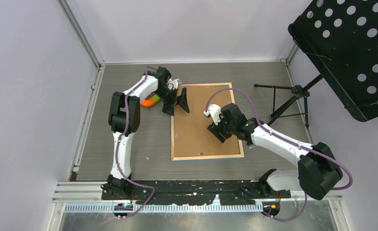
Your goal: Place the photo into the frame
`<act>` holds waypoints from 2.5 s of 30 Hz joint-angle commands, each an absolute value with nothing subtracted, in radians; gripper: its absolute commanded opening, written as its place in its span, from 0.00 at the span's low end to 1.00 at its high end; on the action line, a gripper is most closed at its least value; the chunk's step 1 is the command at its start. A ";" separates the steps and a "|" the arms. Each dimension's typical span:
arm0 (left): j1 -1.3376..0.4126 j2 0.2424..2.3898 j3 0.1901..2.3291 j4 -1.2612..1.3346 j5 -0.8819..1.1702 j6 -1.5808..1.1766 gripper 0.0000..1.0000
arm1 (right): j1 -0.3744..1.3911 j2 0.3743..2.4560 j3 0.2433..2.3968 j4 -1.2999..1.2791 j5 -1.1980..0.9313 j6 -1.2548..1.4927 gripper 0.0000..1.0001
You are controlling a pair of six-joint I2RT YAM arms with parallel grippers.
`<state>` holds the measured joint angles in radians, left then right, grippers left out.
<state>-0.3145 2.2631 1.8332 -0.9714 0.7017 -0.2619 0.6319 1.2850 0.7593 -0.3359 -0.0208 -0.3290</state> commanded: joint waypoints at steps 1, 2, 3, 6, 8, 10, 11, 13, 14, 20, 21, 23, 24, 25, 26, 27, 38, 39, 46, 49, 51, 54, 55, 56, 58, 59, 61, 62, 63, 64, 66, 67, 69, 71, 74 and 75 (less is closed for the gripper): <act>-0.319 2.191 1.862 -1.035 0.659 -0.222 1.00 | 0.629 1.284 0.780 -0.295 -0.026 -0.315 0.69; -0.318 2.186 1.863 -1.039 0.656 -0.218 1.00 | 0.629 1.285 0.781 -0.296 -0.026 -0.315 0.69; -0.319 2.183 1.865 -1.043 0.653 -0.217 1.00 | 0.629 1.286 0.782 -0.296 -0.027 -0.315 0.69; -0.319 2.177 1.875 -1.054 0.642 -0.213 1.00 | 0.629 1.288 0.783 -0.295 -0.027 -0.315 0.69; -0.321 2.172 1.879 -1.058 0.632 -0.212 1.00 | 0.629 1.288 0.782 -0.296 -0.025 -0.316 0.69; -0.322 2.168 1.883 -1.063 0.623 -0.210 1.00 | 0.629 1.284 0.781 -0.295 -0.025 -0.316 0.69; -0.322 2.166 1.884 -1.064 0.620 -0.210 1.00 | 0.629 1.283 0.780 -0.296 -0.025 -0.316 0.69; -0.322 2.164 1.886 -1.067 0.619 -0.210 1.00 | 0.629 1.282 0.779 -0.296 -0.023 -0.317 0.69; -0.322 2.160 1.886 -1.068 0.620 -0.210 1.00 | 0.629 1.282 0.779 -0.296 -0.022 -0.317 0.69; -0.322 2.142 1.886 -1.072 0.620 -0.205 0.99 | 0.629 1.283 0.781 -0.294 -0.019 -0.318 0.69; -0.322 2.140 1.888 -1.073 0.619 -0.202 1.00 | 0.629 1.284 0.781 -0.293 -0.018 -0.317 0.69; -0.323 2.135 1.897 -1.080 0.612 -0.194 1.00 | 0.629 1.283 0.782 -0.292 -0.014 -0.315 0.69; -0.323 2.134 1.903 -1.081 0.608 -0.189 1.00 | 0.628 1.283 0.785 -0.291 -0.011 -0.313 0.69; -0.322 2.131 1.906 -1.083 0.602 -0.183 1.00 | 0.627 1.281 0.785 -0.291 -0.009 -0.311 0.69; -0.322 2.125 1.905 -1.079 0.596 -0.176 1.00 | 0.623 1.279 0.787 -0.291 -0.006 -0.309 0.69; -0.322 2.117 1.900 -1.074 0.586 -0.170 0.99 | 0.622 1.277 0.790 -0.291 -0.005 -0.305 0.69; -0.322 1.898 1.698 -0.861 0.448 -0.078 1.00 | 0.536 1.259 0.890 -0.242 0.089 -0.268 0.71; -0.323 1.887 1.676 -0.845 0.439 -0.071 1.00 | 0.524 1.266 0.913 -0.236 0.100 -0.266 0.71; -0.334 1.834 1.527 -0.769 0.403 -0.072 1.00 | 0.451 1.367 1.027 -0.224 0.129 -0.200 0.71; -0.344 1.847 1.485 -0.749 0.406 -0.078 1.00 | 0.403 1.407 1.048 -0.216 0.107 -0.157 0.70; -0.355 1.857 1.462 -0.734 0.398 -0.078 0.99 | 0.378 1.432 1.052 -0.215 0.090 -0.132 0.70; -0.370 1.871 1.435 -0.712 0.391 -0.079 0.99 | 0.353 1.450 1.045 -0.211 0.072 -0.116 0.70; -0.374 1.875 1.431 -0.708 0.388 -0.080 0.98 | 0.348 1.451 1.036 -0.211 0.069 -0.115 0.70; -0.378 1.880 1.429 -0.706 0.385 -0.080 0.98 | 0.341 1.449 1.025 -0.210 0.062 -0.115 0.70; -0.384 1.895 1.434 -0.707 0.377 -0.080 0.97 | 0.331 1.447 1.006 -0.211 0.045 -0.115 0.70; -0.386 1.907 1.439 -0.711 0.373 -0.080 0.96 | 0.327 1.447 0.998 -0.211 0.039 -0.115 0.70; -0.389 1.926 1.458 -0.721 0.364 -0.079 0.94 | 0.320 1.451 0.978 -0.216 0.024 -0.117 0.69; -0.390 1.935 1.464 -0.726 0.361 -0.079 0.93 | 0.315 1.453 0.964 -0.218 0.017 -0.118 0.69; -0.392 1.942 1.471 -0.729 0.358 -0.078 0.91 | 0.313 1.456 0.957 -0.219 0.015 -0.121 0.69; -0.393 1.949 1.476 -0.731 0.353 -0.078 0.90 | 0.309 1.458 0.946 -0.218 0.014 -0.123 0.69; -0.395 1.958 1.484 -0.735 0.347 -0.078 0.89 | 0.300 1.470 0.937 -0.218 -0.016 -0.123 0.68; -0.397 1.962 1.485 -0.735 0.347 -0.078 0.88 | 0.296 1.481 0.937 -0.218 -0.022 -0.121 0.68; -0.400 1.966 1.484 -0.736 0.346 -0.080 0.87 | 0.273 1.503 0.941 -0.220 -0.046 -0.113 0.68; -0.403 1.966 1.479 -0.734 0.352 -0.080 0.85 | 0.257 1.529 0.955 -0.229 -0.062 -0.104 0.67; -0.405 1.961 1.465 -0.729 0.358 -0.078 0.79 | 0.245 1.568 0.979 -0.239 -0.073 -0.093 0.66; -0.405 1.958 1.455 -0.724 0.361 -0.078 0.78 | 0.240 1.587 0.984 -0.243 -0.076 -0.090 0.66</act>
